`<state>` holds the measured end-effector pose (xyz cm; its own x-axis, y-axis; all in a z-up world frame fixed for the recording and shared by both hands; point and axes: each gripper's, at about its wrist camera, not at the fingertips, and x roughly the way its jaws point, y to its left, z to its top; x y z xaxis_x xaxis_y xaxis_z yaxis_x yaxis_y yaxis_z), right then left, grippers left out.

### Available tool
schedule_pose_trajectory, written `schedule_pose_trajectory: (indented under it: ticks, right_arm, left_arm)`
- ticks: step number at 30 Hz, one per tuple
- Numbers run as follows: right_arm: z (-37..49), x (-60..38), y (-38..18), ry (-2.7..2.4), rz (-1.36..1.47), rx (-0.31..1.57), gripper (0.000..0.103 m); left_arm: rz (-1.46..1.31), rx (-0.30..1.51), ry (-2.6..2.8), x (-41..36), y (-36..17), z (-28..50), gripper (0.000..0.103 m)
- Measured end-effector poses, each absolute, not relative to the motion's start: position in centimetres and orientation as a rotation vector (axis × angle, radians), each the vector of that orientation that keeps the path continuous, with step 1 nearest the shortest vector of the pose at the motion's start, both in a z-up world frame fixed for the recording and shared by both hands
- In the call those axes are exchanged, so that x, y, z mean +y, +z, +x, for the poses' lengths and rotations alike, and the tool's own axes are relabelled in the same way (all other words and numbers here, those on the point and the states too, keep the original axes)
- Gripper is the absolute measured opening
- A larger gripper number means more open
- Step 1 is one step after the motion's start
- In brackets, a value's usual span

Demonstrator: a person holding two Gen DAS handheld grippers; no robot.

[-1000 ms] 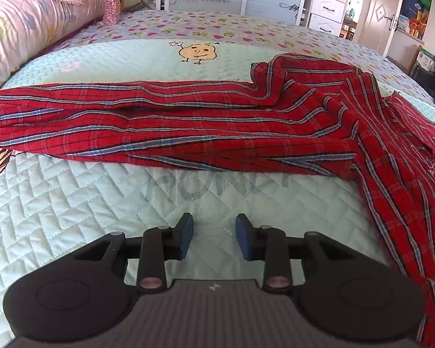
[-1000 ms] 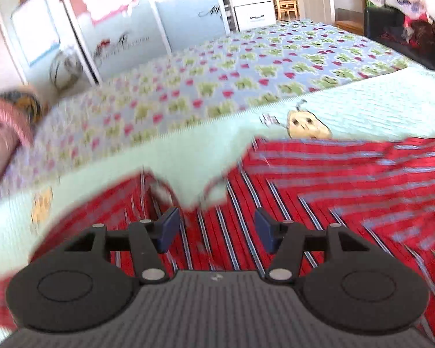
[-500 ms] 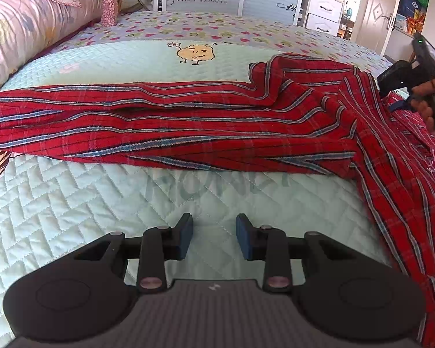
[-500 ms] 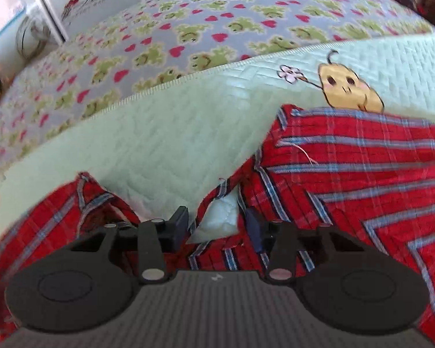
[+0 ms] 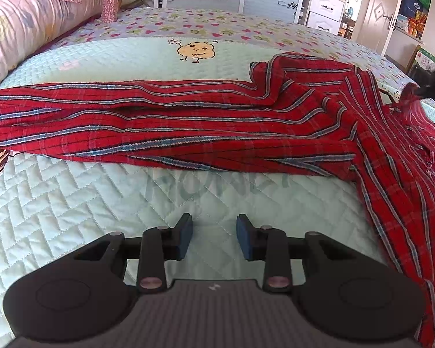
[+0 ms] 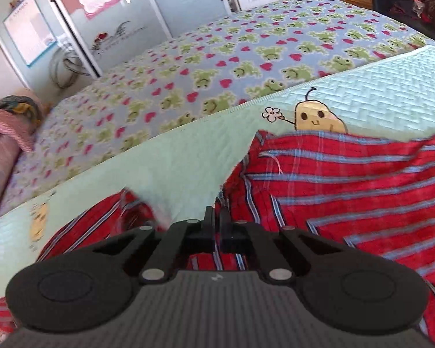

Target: Fold clothes

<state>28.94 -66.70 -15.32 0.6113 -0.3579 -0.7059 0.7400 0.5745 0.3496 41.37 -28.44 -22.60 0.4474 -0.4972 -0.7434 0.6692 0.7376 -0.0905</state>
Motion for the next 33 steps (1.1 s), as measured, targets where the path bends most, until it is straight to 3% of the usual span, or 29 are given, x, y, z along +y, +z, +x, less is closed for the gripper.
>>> schedule_pose_trajectory:
  ticks: [3,7,10,17,25,27,28,29,33]
  right_arm:
    - [28.6,-67.1,-16.4,-0.612,0.732,0.669,0.003]
    - [27.6,-70.1,-18.6,-0.613,0.964,0.582,0.003]
    - [28.3,-70.3,-19.7,-0.659,0.917,0.664,0.004]
    - [29.2,-71.1,-19.6,-0.681,0.955,0.568,0.025]
    - [33.0,-69.3,-22.7,-0.676,0.936,0.671,0.026]
    - [33.4,-68.6,-22.5,-0.674,0.88,0.682,0.024]
    - [33.4,-68.2,-22.3,-0.66,0.858,0.694,0.018]
    - [33.4,-67.9,-22.1,-0.647,0.835,0.707,0.003]
    - [30.4,-67.4,-18.2,-0.594,0.775,0.649,0.002]
  left_arm:
    - [0.24,0.854,-0.734,-28.7,-22.0,41.6,0.038]
    - [0.209,0.81,-0.781,-29.3,-19.0,41.0,0.035]
    - [0.162,0.777,-0.874,-30.1,-16.3,39.4,0.036]
    - [0.082,0.85,-1.035,-33.3,-15.1,35.1,0.037]
    - [0.12,0.927,-1.091,-34.5,-16.5,31.3,0.037]
    - [0.132,0.937,-1.1,-34.4,-16.6,30.8,0.037]
    - [0.132,0.943,-1.1,-34.2,-16.6,30.8,0.037]
    - [0.132,0.949,-1.1,-34.1,-16.7,30.7,0.037]
    - [0.117,0.95,-1.103,-34.0,-16.1,30.6,0.037]
